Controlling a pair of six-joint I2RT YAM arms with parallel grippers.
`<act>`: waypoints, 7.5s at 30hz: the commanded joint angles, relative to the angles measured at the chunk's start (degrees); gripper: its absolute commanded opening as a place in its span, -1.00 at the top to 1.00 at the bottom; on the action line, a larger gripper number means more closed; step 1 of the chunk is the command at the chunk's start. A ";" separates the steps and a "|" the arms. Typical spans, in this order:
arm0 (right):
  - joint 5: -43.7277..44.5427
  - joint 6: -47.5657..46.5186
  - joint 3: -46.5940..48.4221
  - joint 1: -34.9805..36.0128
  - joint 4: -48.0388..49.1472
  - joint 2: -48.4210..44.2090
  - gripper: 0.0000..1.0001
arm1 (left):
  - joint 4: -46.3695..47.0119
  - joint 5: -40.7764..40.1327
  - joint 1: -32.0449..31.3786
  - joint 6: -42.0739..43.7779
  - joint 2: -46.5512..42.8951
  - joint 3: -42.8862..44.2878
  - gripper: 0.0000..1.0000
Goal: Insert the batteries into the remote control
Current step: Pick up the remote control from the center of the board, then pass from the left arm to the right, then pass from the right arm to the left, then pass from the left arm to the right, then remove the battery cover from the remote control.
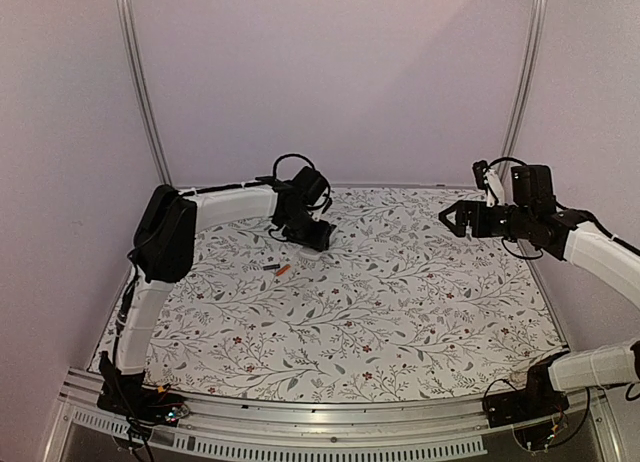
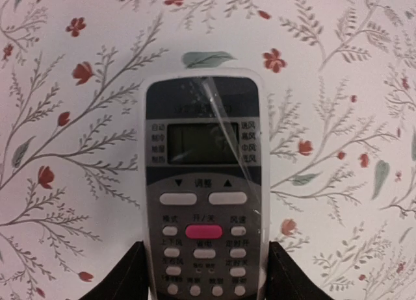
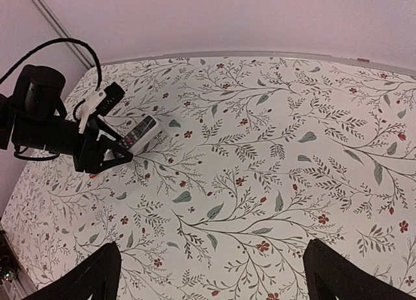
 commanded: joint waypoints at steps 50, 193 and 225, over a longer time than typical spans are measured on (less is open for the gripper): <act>-25.31 38.15 -2.86 17.87 10.92 6.60 0.52 | 21.32 -0.75 -26.96 29.01 -39.10 -33.77 0.35; -24.01 5.95 10.99 31.10 -7.59 1.86 1.00 | 26.46 43.73 -9.01 5.64 -53.69 -42.92 -0.49; -15.62 31.61 -5.61 27.94 29.86 2.03 1.00 | 52.76 27.21 -11.27 -18.45 -51.74 -56.84 0.02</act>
